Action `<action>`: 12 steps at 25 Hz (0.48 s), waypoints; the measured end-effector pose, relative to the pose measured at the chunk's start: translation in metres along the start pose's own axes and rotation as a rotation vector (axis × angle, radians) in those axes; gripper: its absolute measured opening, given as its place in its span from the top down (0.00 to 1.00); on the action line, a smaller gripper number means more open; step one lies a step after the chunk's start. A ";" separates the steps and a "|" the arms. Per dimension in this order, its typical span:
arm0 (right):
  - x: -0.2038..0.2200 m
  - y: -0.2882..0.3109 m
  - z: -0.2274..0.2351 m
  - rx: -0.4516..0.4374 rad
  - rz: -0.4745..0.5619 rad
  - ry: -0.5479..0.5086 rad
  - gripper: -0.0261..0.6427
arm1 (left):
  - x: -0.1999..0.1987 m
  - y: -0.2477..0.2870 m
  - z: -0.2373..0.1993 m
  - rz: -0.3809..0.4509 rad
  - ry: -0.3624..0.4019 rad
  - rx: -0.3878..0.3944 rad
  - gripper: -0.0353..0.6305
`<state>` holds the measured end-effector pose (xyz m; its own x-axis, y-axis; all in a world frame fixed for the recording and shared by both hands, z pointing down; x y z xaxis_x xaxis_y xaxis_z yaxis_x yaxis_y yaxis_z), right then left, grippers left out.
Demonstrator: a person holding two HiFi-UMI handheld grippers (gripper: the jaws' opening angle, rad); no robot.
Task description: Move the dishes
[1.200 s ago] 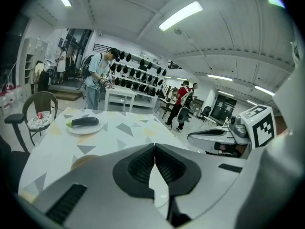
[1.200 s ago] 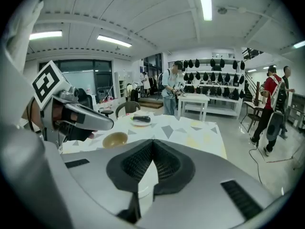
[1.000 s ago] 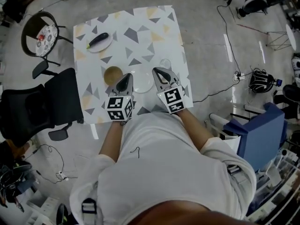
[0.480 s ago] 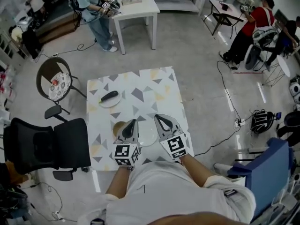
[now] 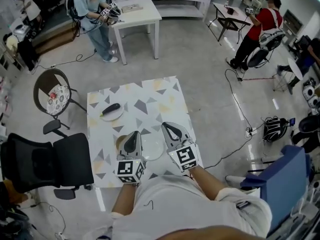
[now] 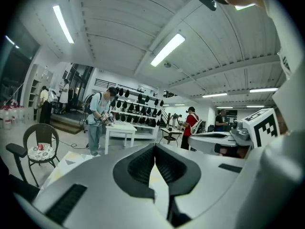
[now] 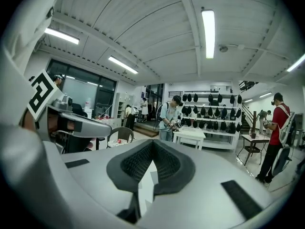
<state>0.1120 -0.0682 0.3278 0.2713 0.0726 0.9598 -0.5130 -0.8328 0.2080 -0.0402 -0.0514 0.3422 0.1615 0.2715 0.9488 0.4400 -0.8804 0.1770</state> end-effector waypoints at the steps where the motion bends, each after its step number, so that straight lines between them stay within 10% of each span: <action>1: 0.000 0.001 0.000 0.001 -0.001 0.000 0.97 | 0.000 0.001 -0.001 -0.002 0.002 0.001 0.92; 12: 0.004 0.004 -0.003 -0.009 -0.011 0.005 0.97 | 0.000 0.003 -0.001 -0.005 0.013 -0.003 0.92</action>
<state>0.1088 -0.0700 0.3328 0.2730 0.0849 0.9583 -0.5171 -0.8270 0.2206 -0.0398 -0.0546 0.3425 0.1476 0.2705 0.9513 0.4385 -0.8801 0.1822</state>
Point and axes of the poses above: the fingertips, and each gripper's own axes: y forward along the fingers, z to its right, x out of its underside, the point moved 5 cm from there along -y, backward along the fingers, and after that the axes turned 6 degrees about -y, right-handed, at the moved point
